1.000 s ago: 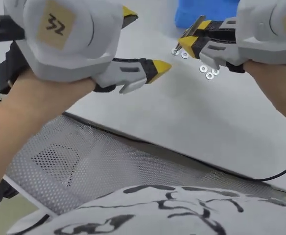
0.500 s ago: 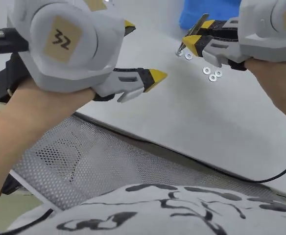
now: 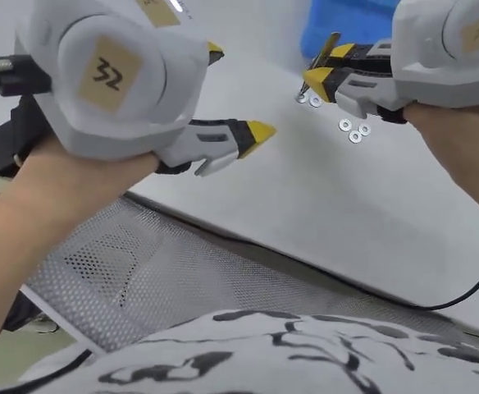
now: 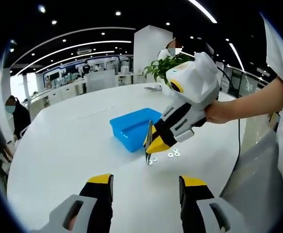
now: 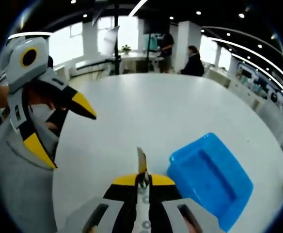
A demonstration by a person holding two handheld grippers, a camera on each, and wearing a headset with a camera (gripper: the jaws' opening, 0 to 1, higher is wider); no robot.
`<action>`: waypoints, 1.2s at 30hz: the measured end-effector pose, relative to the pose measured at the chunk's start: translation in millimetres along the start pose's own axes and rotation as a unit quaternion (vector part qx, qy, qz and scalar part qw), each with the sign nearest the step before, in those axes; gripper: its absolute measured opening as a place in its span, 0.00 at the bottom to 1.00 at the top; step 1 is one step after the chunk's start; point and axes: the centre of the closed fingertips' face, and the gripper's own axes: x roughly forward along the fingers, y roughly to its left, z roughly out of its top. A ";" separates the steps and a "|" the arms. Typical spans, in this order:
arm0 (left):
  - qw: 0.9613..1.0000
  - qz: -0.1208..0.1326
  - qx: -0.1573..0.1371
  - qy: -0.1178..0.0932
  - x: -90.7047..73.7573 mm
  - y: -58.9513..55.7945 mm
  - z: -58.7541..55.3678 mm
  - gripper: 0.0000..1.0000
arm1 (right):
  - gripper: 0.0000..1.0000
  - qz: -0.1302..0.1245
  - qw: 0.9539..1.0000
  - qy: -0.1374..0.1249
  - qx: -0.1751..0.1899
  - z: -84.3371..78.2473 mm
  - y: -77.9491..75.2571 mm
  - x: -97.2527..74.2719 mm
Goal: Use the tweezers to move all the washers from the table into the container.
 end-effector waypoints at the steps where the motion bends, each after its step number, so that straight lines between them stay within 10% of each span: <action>1: 1.000 0.000 0.000 0.001 -1.0 -0.6 -0.5 0.56 | 0.04 -0.001 1.000 -0.003 0.002 1.9 0.2 -1.7; 18: 0.998 0.042 -0.042 -0.001 -28.8 -3.4 -2.0 0.99 | 0.04 -0.034 0.998 -0.049 0.014 38.5 -10.2 -47.4; 36: 0.999 0.027 -0.023 0.028 -26.5 -25.2 -8.8 0.99 | 0.04 -0.095 0.986 -0.119 0.060 68.0 -65.2 -51.0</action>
